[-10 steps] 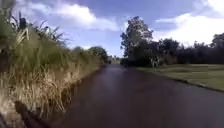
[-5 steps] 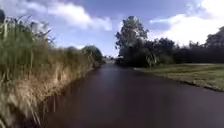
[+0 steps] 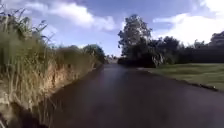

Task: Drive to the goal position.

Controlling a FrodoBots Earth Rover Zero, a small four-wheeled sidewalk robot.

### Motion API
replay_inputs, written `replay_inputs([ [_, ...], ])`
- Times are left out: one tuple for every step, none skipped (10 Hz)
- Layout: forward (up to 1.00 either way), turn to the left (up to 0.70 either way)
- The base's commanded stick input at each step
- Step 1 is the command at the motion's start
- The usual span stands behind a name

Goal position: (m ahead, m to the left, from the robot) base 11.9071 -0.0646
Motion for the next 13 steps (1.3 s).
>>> replay_inputs([
  [1.0, 0.0],
  [1.0, 0.0],
  [1.0, 0.0],
  [1.0, 0.0],
  [1.0, 0.0],
  [1.0, 0.0],
  [1.0, 0.0],
  [1.0, 0.0],
  [1.0, 0.0],
  [1.0, 0.0],
  [1.0, 0.0],
  [1.0, 0.0],
  [1.0, 0.0],
])
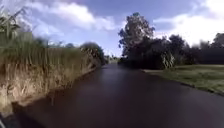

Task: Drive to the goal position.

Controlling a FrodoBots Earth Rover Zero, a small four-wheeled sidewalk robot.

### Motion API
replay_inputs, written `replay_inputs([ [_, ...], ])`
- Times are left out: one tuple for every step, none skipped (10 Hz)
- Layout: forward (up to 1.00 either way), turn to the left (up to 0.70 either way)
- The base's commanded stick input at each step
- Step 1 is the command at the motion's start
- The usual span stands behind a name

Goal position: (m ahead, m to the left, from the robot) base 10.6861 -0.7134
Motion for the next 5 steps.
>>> replay_inputs([
  [1.0, 0.0],
  [1.0, 0.0],
  [1.0, 0.0],
  [1.0, 0.0],
  [1.0, 0.0],
])
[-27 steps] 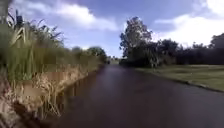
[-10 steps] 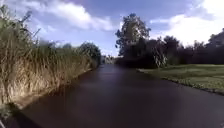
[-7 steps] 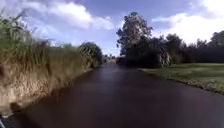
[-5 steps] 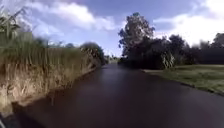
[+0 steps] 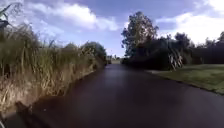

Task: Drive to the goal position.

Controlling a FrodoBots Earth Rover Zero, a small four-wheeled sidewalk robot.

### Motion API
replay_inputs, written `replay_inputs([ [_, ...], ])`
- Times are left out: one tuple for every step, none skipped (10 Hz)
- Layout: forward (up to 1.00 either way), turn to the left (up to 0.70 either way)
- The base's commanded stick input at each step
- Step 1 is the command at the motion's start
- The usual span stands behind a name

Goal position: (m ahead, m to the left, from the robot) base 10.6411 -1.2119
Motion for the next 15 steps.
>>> replay_inputs([
  [1.0, -0.02],
  [1.0, -0.13],
  [1.0, -0.24],
  [1.0, -0.36],
  [1.0, -0.4],
  [1.0, -0.4],
  [1.0, -0.4],
  [1.0, -0.34],
  [1.0, -0.24],
  [1.0, -0.19],
  [1.0, -0.17],
  [1.0, -0.16],
  [1.0, -0.16],
  [1.0, -0.16],
  [1.0, -0.15],
])
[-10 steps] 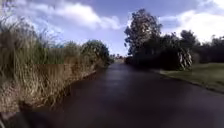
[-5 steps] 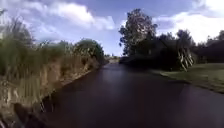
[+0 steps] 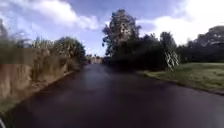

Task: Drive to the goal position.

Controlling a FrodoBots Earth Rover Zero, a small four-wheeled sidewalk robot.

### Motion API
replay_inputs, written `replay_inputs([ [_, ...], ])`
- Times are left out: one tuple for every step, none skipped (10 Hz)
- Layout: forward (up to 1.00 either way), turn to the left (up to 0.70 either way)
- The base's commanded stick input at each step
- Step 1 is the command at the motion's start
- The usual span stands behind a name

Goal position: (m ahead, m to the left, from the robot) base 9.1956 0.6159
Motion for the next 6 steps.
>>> replay_inputs([
  [1.0, -0.15],
  [1.0, -0.15],
  [1.0, -0.15],
  [1.0, -0.15],
  [1.0, -0.15],
  [1.0, -0.15],
])
